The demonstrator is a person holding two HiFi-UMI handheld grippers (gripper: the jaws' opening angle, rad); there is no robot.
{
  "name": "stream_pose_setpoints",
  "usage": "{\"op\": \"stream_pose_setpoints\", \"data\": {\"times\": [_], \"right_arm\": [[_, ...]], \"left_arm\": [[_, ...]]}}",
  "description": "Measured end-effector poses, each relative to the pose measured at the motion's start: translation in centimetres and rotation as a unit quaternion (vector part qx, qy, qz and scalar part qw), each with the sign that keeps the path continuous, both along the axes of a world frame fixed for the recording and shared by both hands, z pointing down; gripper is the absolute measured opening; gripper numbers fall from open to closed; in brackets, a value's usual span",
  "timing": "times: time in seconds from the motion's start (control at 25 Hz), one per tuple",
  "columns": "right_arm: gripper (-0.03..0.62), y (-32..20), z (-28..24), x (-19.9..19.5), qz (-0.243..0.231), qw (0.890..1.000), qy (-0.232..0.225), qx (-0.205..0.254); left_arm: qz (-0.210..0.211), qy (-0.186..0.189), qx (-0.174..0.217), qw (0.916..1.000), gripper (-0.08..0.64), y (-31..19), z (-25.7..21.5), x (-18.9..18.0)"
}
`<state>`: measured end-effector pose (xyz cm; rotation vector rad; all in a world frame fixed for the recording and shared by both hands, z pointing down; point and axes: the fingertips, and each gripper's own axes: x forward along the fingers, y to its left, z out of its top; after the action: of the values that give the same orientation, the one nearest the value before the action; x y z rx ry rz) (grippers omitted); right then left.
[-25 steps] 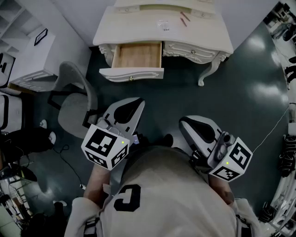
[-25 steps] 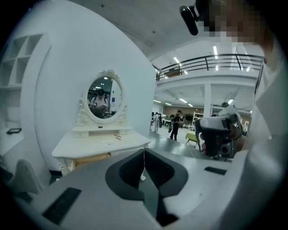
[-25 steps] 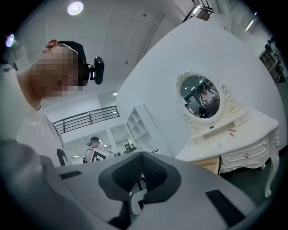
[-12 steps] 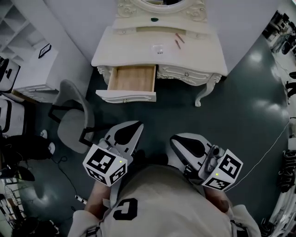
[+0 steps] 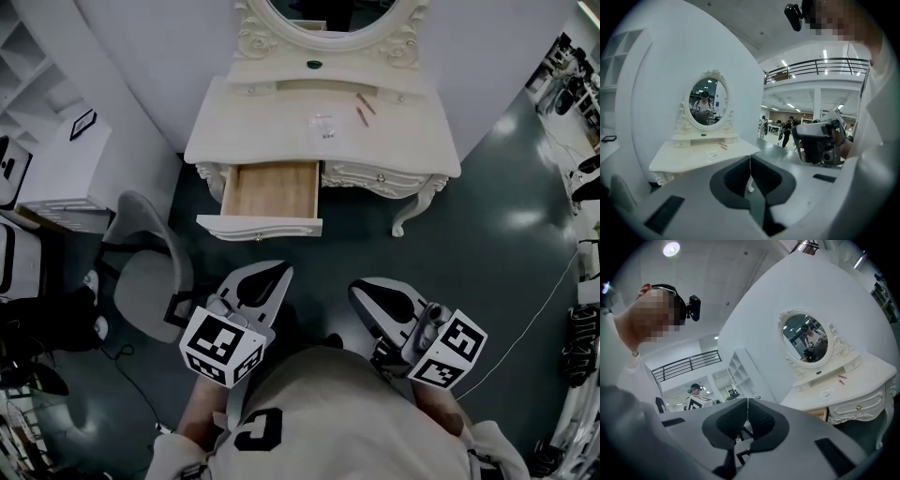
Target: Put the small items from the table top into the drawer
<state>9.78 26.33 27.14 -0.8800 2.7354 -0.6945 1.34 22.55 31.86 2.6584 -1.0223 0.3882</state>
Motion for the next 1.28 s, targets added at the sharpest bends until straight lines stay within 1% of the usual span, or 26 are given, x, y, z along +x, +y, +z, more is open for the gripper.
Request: {"op": "stream_pose_setpoints", "data": {"times": [0.16,0.24,0.28,0.4,0.44,0.48,0.6,0.72,0.92,1.28], "right_arm": [[0.029,-3.4,0.2,-1.9,0.03,0.999,0.016,-0.015],[0.029,-4.9,0.3,-3.0,0.042,0.999,0.027,-0.021],[0.029,-5.6,0.3,-3.6,0.047,0.998,0.033,-0.022],[0.029,-7.3,0.8,-5.2,0.063,0.996,0.051,-0.031],[0.029,-7.8,1.1,-5.6,0.068,0.995,0.056,-0.035],[0.029,-8.2,1.4,-6.0,0.072,0.995,0.062,-0.039],[0.029,-9.6,2.1,-6.7,0.081,0.992,0.078,-0.05],[0.029,-11.0,2.5,-6.8,0.088,0.99,0.09,-0.061],[0.029,-13.6,2.6,-5.6,0.088,0.989,0.097,-0.065],[0.029,-18.1,3.0,-2.9,0.059,0.992,0.092,-0.066]], "left_arm": [[0.017,-0.005,0.013,0.9998,0.057,-3.1,0.0,-2.2],[0.023,-0.003,0.01,0.9997,0.057,-4.4,0.1,-3.5],[0.028,0.005,0.004,0.9996,0.057,-4.9,0.1,-4.1],[0.042,0.051,-0.017,0.9977,0.057,-6.2,-0.3,-5.6],[0.045,0.058,-0.02,0.9971,0.057,-6.6,-0.3,-6.0],[0.047,0.058,-0.02,0.997,0.057,-7.0,-0.1,-6.5],[0.052,0.042,-0.018,0.9976,0.057,-8.0,0.8,-7.2],[0.057,0.042,-0.025,0.9972,0.057,-8.8,1.2,-7.4],[0.051,0.04,-0.035,0.9973,0.057,-10.4,1.5,-6.8],[0.018,0.028,-0.033,0.9989,0.057,-13.9,1.3,-4.1]]}}
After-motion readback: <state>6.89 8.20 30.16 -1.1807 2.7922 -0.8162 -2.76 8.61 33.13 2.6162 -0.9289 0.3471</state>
